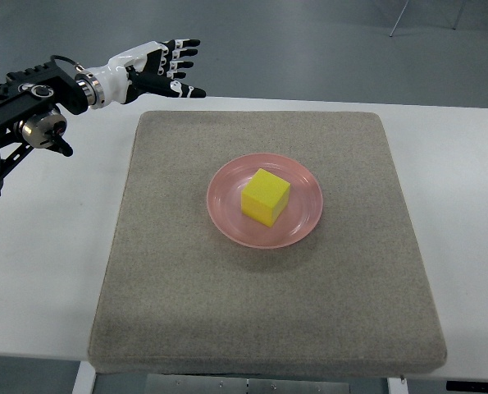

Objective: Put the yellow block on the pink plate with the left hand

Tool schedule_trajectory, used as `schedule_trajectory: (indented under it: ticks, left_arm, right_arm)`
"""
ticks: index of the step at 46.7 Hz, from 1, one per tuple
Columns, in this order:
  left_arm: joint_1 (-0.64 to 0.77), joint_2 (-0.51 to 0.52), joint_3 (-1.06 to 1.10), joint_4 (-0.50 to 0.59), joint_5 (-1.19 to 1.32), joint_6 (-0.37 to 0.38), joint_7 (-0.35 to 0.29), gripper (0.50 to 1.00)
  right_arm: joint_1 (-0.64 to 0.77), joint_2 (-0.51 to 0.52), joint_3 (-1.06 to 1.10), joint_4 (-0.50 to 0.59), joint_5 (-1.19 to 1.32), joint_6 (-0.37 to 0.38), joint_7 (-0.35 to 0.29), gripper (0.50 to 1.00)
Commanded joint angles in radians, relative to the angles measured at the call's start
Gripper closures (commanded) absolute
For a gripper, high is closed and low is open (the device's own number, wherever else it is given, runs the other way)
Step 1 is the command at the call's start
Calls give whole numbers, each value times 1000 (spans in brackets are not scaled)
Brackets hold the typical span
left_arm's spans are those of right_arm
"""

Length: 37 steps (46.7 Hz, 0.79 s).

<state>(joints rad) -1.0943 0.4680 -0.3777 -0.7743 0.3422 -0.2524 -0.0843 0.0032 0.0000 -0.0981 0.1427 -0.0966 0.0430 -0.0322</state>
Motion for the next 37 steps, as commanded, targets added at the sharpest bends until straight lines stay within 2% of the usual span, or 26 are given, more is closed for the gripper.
schedule_trajectory:
  ticks: [1, 7, 15, 24, 32, 37]
  left_arm:
    - [11, 1, -6, 26, -104, -59, 1, 504]
    - [51, 21, -35, 49, -276, -175, 4, 504]
    - [91, 61, -38, 53, -362, -277, 24, 504]
    - [128, 90, -64, 61, -376, -335, 43, 504]
    - [134, 95, -95, 63, -499, -359, 156, 504]
    - [140, 95, -95, 61, -549, -359, 196, 504]
  right_arm:
    - [0, 0, 0, 0, 0, 0, 0, 576]
    - [0, 0, 0, 0, 0, 0, 0, 576]
    - [0, 0, 0, 0, 0, 0, 0, 576]
    - [0, 0, 0, 0, 0, 0, 0, 576]
    - [0, 0, 0, 0, 0, 0, 0, 576]
    - [0, 0, 0, -2, 0, 0, 0, 576]
